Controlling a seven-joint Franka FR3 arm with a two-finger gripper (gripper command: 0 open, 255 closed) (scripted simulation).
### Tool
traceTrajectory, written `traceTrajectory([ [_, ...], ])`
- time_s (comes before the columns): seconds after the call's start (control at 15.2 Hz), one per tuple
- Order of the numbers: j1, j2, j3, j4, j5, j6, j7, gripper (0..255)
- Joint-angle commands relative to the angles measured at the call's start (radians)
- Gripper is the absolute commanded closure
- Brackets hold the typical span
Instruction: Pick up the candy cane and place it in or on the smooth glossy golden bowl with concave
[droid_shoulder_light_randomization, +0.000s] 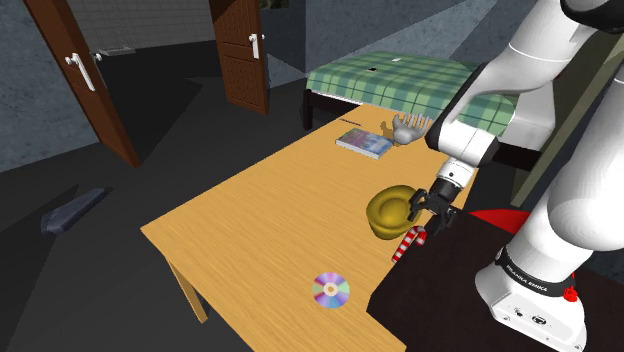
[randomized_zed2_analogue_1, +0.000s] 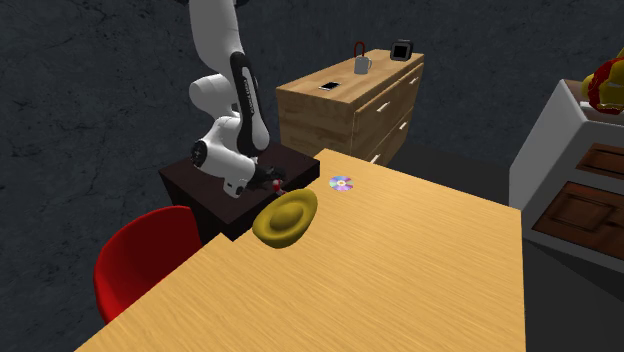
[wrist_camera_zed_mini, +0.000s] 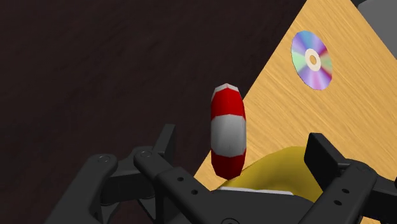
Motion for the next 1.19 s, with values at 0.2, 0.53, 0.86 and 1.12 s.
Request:
traceTrajectory([
  [0.2,0.005,0.015,0.009,0.001,0.025,0.004,-0.014,0],
  [0.53,0.005,0.015,0.009,0.001,0.025,0.004,-0.014,255],
  [0.86,0.005,0.015,0.009,0.001,0.025,0.004,-0.014,255],
  [1.12,0.005,-0.011,0.002,-0.007,0.001,0.004,0.009,255],
])
